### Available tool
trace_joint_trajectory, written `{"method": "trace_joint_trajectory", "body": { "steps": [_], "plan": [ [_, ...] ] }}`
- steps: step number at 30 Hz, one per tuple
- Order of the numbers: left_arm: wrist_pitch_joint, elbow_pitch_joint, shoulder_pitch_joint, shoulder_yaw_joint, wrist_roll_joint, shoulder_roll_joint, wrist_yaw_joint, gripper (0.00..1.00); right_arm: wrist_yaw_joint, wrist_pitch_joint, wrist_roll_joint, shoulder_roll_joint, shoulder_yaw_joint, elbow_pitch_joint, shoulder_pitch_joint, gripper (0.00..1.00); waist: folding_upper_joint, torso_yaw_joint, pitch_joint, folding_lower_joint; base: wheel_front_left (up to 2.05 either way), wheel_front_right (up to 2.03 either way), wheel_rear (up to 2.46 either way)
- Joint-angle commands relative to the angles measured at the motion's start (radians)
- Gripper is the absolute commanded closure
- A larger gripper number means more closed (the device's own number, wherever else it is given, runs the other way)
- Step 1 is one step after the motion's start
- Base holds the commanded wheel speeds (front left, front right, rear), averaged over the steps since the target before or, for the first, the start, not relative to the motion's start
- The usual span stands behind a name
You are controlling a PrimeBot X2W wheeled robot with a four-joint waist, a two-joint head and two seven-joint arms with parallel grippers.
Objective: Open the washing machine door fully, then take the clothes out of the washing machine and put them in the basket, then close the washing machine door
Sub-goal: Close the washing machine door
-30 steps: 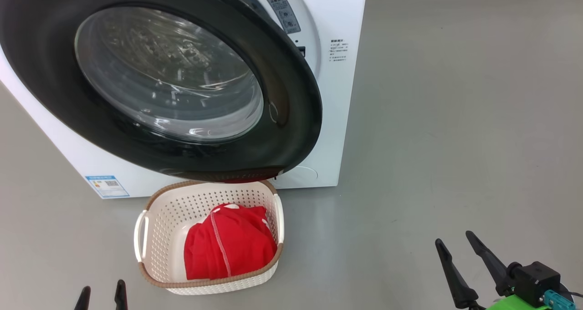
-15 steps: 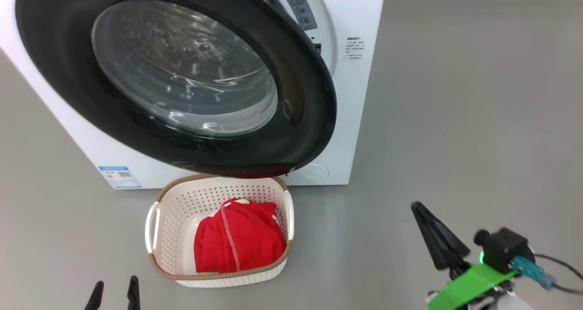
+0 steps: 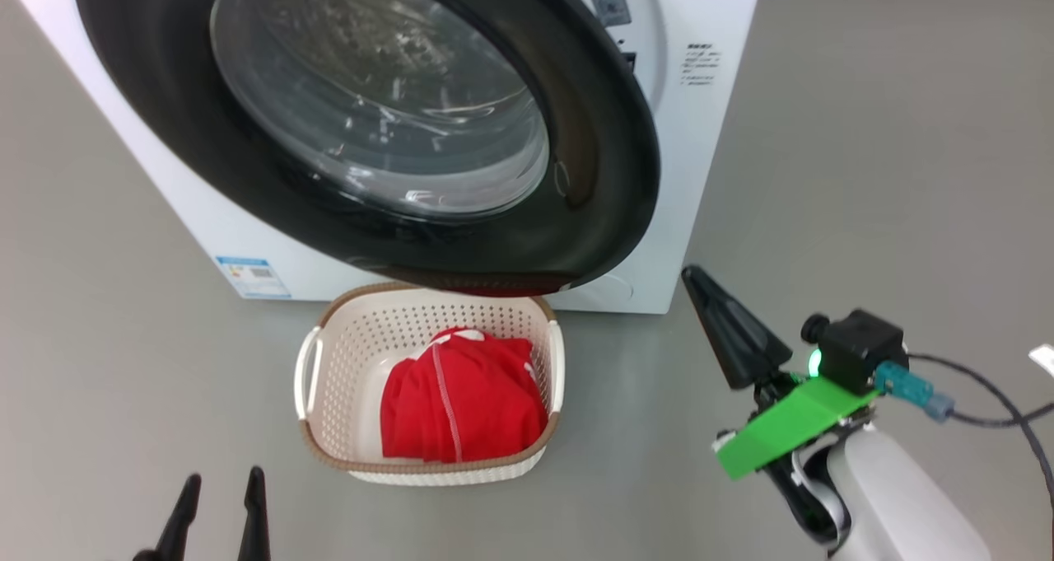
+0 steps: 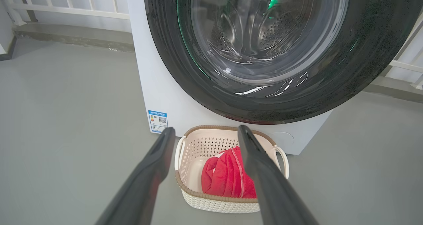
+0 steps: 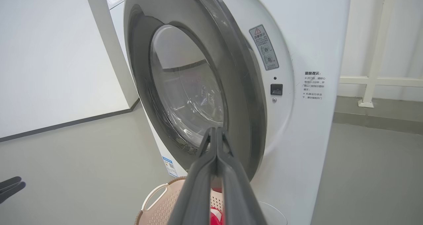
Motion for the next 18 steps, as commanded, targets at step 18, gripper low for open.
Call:
{"method": "trace_joint_trajectory", "body": {
  "steps": [18],
  "plan": [
    [-0.012, -0.056, -0.125, 0.014, 0.012, -0.011, -0.003, 0.0, 0.002, -0.005, 0.013, 0.023, -0.032, 0.096, -0.232, 1.0, 0.0, 0.092, 0.138, 0.0, 0.0, 0.0, 0.0]
  ]
}}
